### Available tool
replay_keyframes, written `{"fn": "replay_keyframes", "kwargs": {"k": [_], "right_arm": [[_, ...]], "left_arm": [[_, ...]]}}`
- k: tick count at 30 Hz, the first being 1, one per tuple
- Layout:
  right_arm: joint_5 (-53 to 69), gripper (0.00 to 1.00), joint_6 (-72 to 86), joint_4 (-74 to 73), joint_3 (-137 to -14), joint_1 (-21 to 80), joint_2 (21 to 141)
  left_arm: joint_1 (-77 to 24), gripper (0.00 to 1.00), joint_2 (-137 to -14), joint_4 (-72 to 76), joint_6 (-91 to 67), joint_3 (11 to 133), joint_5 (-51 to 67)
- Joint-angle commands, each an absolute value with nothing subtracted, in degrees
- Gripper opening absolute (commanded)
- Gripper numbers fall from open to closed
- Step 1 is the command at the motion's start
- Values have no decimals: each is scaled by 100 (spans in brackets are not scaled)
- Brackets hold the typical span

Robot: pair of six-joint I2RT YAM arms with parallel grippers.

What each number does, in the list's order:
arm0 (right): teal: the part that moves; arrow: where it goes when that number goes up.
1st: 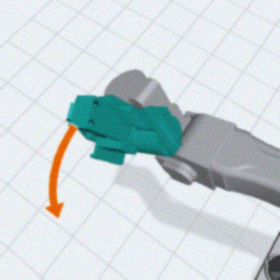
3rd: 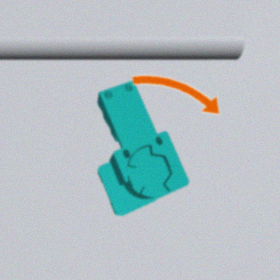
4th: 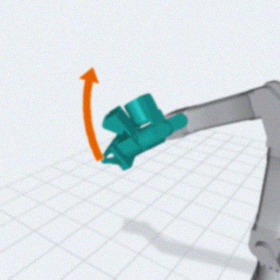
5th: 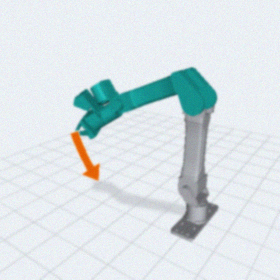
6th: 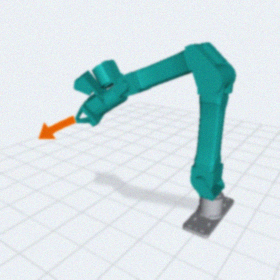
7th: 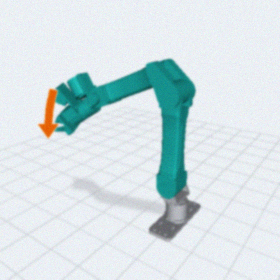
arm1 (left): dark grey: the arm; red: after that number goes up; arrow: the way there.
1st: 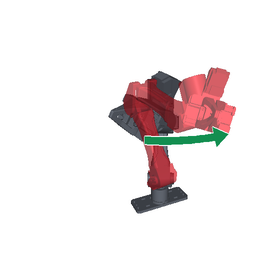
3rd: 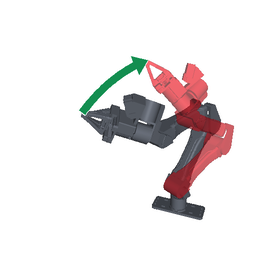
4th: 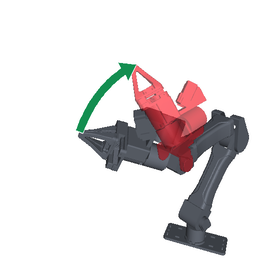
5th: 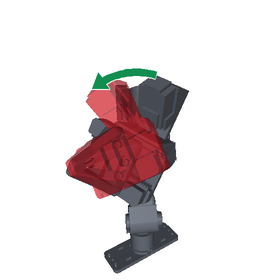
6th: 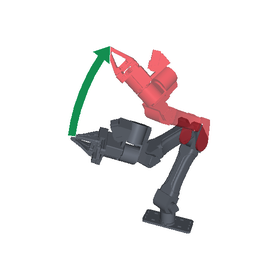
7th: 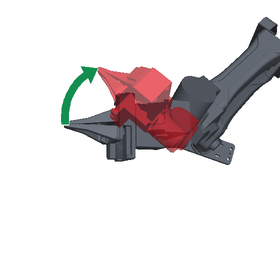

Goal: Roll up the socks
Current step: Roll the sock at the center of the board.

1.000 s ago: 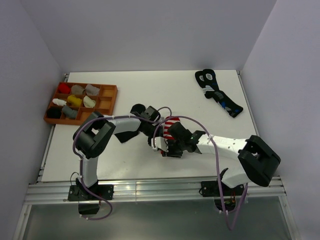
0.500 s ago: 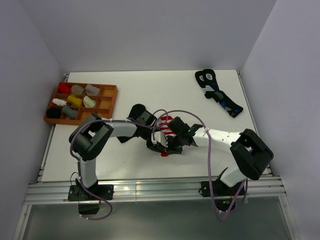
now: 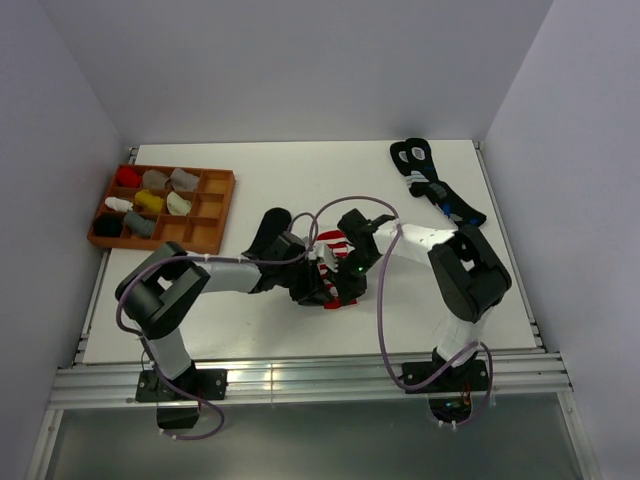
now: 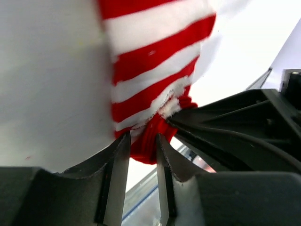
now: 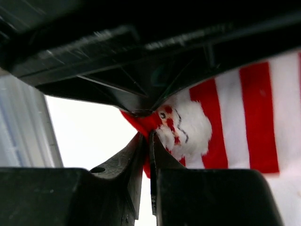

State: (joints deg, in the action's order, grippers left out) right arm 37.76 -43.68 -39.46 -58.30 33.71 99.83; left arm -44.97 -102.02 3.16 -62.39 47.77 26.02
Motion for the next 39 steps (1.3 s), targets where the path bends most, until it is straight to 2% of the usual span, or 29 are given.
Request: {"fn": "replay_keyframes", "kwargs": {"k": [1, 4, 5, 9, 13, 19, 25, 30, 39], "right_arm": [[3990, 13, -4429, -4779, -6204, 3235, 10397], [4052, 13, -4517, -5000, -6354, 3129, 10608], [4052, 13, -4535, -5036, -6389, 3103, 10704], [4192, 13, -4640, -5343, -6609, 2997, 10968], [4157, 13, -4623, -5484, -6723, 2962, 11135], [4412, 13, -4693, -5993, -7110, 2848, 11522], [4500, 12, -4799, -6214, -7295, 2707, 11768], [4421, 12, -4808, -6214, -7286, 2654, 11839], [4447, 12, -4852, -6381, -7365, 2619, 11944]], "left_arm": [[-4693, 35, -9678, 852, -6346, 4510, 1803], [-4763, 36, -9405, 1159, -6442, 4036, 1478], [-4772, 42, -9265, 1238, -6434, 3956, 1398], [-4904, 46, -8965, 1362, -6250, 3753, 976], [-5159, 50, -8571, 1432, -5531, 3674, 196], [-5493, 52, -8420, 2117, -4573, 3376, -148], [-5721, 50, -8675, 2381, -3570, 3393, -53], [-5757, 53, -8631, 2777, -3200, 3243, 245], [-5766, 53, -9114, 2813, -2690, 3638, 931]]}}
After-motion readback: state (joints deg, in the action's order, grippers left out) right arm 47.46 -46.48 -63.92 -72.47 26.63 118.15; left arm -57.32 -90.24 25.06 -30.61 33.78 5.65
